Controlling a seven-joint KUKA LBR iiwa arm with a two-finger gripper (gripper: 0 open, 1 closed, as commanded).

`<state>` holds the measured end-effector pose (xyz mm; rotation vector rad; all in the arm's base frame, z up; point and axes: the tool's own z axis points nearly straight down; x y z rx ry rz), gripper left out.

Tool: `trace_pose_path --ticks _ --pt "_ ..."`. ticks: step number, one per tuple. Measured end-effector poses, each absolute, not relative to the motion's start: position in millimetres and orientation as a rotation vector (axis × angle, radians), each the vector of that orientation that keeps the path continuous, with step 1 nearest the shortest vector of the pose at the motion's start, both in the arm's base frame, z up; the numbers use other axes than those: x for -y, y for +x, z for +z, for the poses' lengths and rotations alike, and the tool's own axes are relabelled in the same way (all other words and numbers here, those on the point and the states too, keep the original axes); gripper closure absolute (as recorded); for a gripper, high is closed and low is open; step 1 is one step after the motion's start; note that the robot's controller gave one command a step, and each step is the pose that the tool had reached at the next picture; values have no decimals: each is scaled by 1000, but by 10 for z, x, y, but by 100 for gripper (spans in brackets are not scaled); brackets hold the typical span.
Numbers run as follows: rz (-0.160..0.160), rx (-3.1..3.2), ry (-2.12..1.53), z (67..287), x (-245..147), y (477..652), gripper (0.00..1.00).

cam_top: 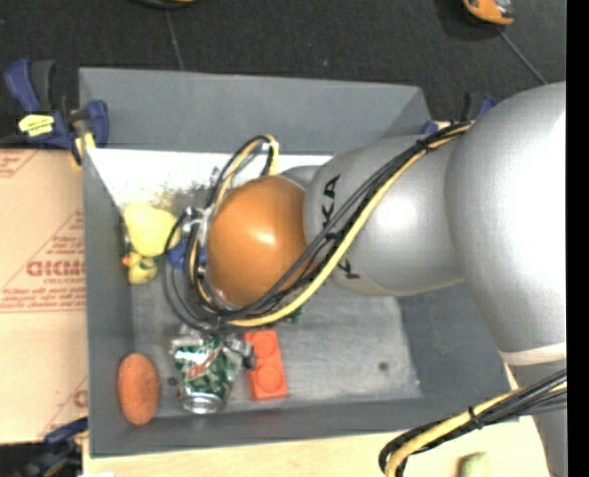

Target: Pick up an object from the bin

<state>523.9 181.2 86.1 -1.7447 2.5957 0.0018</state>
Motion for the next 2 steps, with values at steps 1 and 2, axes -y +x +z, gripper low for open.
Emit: trace_pose_path --ticks 1,2 --pt "2 -2598 -1741 1082 -1810 5240 100" --pt "1 -2597 -1738 1262 -1811 5248 100"
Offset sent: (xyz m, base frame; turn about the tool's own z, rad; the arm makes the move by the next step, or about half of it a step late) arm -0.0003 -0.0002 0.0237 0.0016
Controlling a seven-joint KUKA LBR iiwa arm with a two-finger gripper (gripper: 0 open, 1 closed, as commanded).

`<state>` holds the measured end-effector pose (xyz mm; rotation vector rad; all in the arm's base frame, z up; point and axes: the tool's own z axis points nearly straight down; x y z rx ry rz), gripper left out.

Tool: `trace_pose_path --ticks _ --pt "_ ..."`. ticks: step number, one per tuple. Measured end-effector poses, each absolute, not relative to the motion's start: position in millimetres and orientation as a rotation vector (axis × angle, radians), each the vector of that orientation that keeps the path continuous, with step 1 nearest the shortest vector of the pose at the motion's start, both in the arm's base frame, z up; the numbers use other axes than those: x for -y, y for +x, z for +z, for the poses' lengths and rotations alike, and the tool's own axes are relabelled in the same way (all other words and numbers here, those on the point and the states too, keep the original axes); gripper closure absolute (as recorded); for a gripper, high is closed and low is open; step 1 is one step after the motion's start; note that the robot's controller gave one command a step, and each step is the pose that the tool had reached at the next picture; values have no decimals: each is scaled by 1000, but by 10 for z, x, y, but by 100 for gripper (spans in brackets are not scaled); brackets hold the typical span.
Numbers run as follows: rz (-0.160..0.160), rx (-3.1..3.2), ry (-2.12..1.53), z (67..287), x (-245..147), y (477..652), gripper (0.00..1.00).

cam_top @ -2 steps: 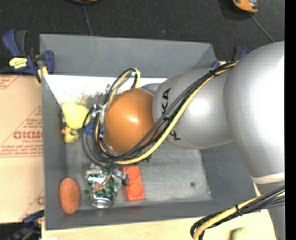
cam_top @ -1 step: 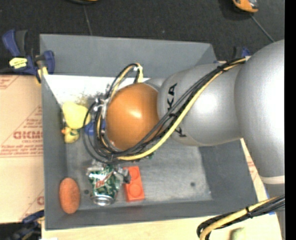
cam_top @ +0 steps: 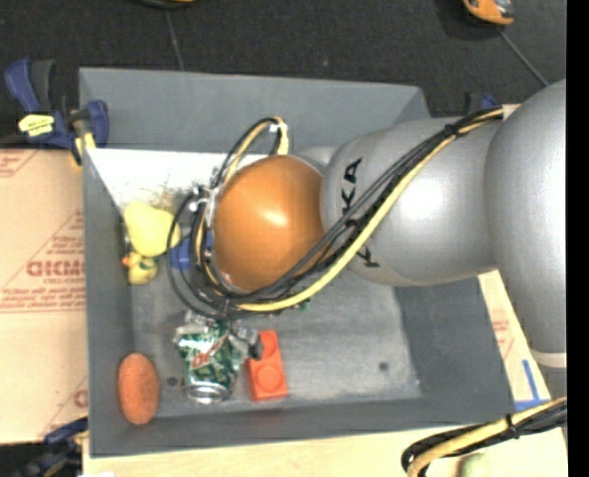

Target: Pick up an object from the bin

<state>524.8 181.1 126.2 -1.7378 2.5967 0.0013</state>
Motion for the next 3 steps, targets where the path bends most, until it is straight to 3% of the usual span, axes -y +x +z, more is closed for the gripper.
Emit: trace_pose_path --ticks 3 --pt "2 -2603 -1722 1735 -1804 5256 100"
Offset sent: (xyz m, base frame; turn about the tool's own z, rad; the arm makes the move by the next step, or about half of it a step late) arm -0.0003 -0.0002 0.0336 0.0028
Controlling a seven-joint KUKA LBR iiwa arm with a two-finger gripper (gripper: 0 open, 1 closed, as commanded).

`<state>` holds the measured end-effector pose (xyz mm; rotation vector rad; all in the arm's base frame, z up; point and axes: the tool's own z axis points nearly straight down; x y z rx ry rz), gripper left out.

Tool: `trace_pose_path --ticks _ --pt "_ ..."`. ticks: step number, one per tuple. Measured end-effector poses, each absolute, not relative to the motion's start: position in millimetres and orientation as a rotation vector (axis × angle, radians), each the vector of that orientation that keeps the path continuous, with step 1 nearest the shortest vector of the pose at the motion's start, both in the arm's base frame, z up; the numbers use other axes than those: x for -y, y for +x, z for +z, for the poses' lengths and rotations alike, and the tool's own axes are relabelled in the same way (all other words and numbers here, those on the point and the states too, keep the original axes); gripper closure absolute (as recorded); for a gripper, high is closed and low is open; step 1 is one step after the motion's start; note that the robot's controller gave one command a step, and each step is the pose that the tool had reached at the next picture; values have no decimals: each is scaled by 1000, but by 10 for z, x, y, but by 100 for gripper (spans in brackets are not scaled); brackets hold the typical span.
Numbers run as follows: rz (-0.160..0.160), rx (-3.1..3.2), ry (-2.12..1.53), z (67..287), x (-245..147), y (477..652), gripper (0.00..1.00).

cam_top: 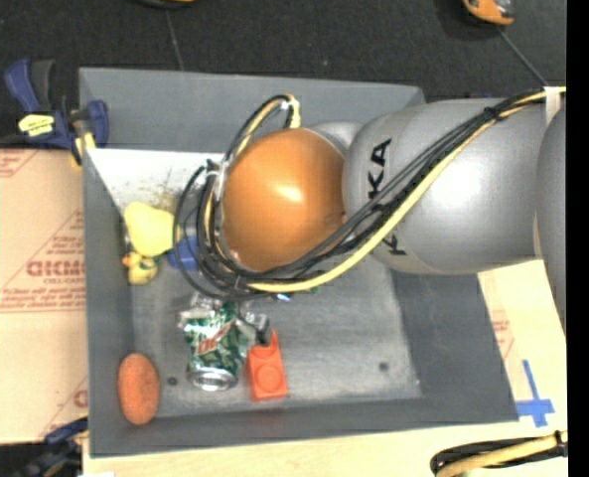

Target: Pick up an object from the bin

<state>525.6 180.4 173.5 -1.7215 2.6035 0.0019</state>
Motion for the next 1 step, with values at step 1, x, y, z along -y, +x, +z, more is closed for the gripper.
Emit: trace_pose_path --ticks 1 --pt "2 -2606 -1716 1981 -1802 5260 100"
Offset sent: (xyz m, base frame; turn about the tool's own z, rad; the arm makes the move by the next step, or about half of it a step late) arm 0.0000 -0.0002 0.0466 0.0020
